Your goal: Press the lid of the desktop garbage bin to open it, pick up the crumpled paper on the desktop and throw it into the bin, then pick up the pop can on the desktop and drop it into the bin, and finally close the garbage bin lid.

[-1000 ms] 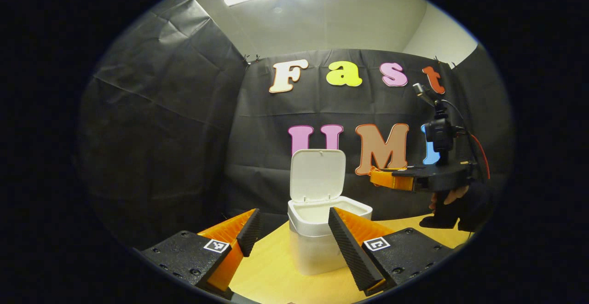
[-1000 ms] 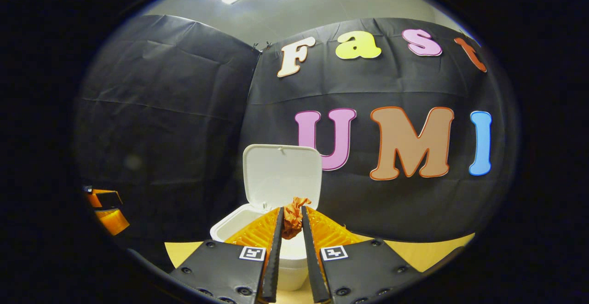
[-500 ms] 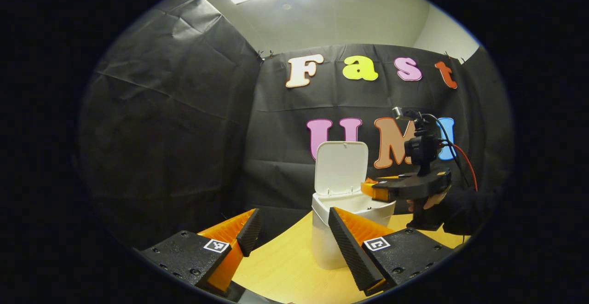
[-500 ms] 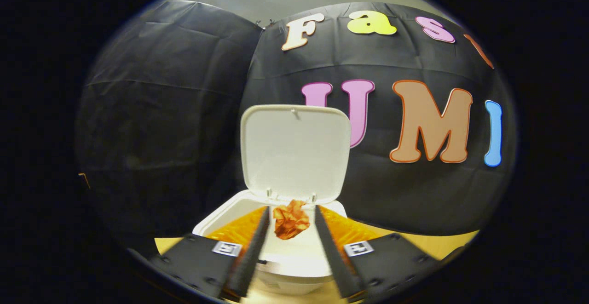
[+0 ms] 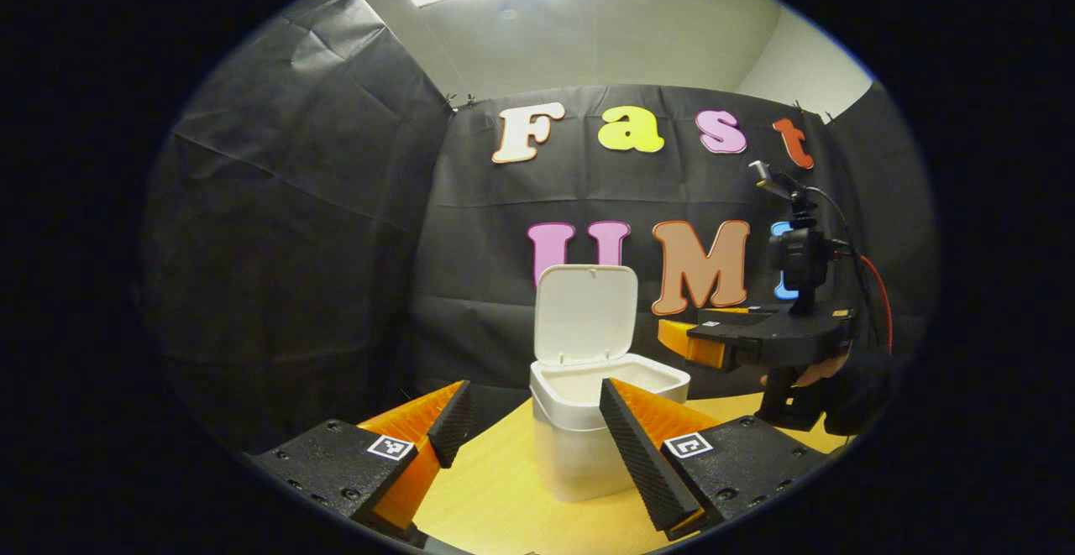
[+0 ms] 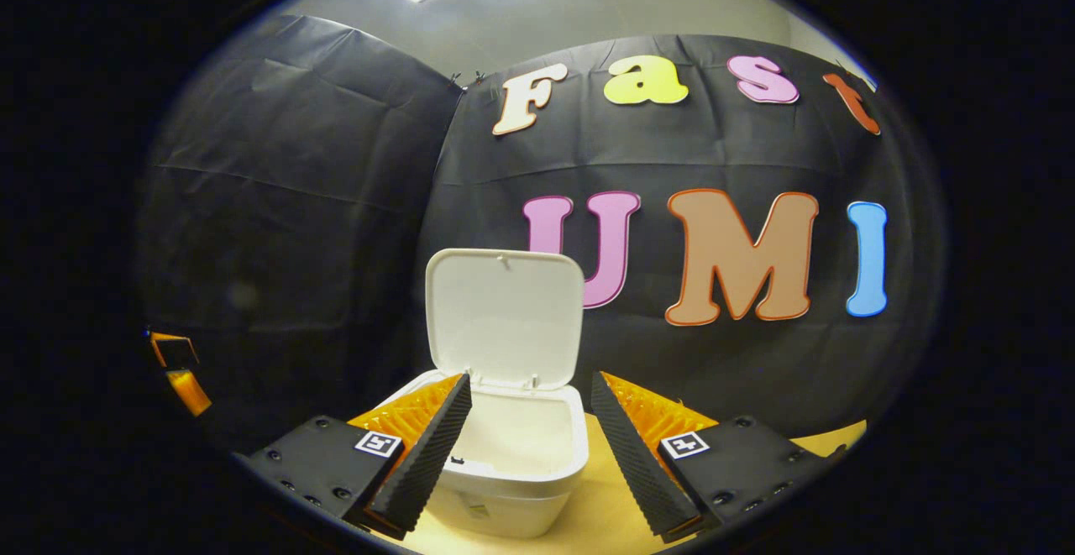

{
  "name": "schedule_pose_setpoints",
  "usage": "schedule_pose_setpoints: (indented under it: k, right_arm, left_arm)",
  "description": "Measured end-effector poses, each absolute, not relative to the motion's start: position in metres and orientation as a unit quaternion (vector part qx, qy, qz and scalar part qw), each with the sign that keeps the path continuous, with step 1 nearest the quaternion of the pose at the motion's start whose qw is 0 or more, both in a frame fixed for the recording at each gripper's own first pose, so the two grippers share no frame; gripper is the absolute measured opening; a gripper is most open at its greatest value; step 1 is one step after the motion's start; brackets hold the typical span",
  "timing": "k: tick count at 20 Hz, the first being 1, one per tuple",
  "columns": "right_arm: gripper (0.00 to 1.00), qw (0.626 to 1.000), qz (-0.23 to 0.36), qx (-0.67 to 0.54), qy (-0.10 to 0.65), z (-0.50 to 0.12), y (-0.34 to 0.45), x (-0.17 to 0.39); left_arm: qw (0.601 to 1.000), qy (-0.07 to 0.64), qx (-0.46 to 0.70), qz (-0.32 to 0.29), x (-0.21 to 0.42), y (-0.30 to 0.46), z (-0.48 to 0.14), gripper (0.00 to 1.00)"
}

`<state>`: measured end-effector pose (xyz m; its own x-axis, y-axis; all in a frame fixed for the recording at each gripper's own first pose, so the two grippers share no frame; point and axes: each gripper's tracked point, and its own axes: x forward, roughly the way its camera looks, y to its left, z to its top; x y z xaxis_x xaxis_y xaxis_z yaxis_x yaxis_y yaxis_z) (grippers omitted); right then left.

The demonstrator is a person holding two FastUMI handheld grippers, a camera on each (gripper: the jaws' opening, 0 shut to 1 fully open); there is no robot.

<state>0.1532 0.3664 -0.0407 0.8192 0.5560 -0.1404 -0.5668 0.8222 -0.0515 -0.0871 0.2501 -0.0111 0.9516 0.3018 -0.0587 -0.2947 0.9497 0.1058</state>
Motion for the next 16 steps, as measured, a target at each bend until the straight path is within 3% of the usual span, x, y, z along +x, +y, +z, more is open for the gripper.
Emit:
schedule_pose_setpoints:
  k: [6,8,9,16]
  right_arm:
    - [0.96,0.970,0.236,-0.040,0.042,-0.010,0.273,0.144]
    - [1.00,0.976,0.211,-0.043,0.039,-0.006,0.238,0.143]
    - [0.96,0.978,0.198,-0.045,0.040,-0.004,0.220,0.142]
    - [0.96,0.990,0.120,-0.044,0.057,-0.008,0.113,0.126]
  left_arm:
    - [0.995,0.028,0.038,0.085,-0.045,0.193,-0.012,0.93]
    - [0.997,0.025,0.033,0.062,-0.033,0.172,-0.013,0.94]
    - [0.998,0.024,0.030,0.050,-0.026,0.162,-0.014,0.94]
    - [0.999,0.033,0.013,-0.025,0.009,0.087,-0.026,0.94]
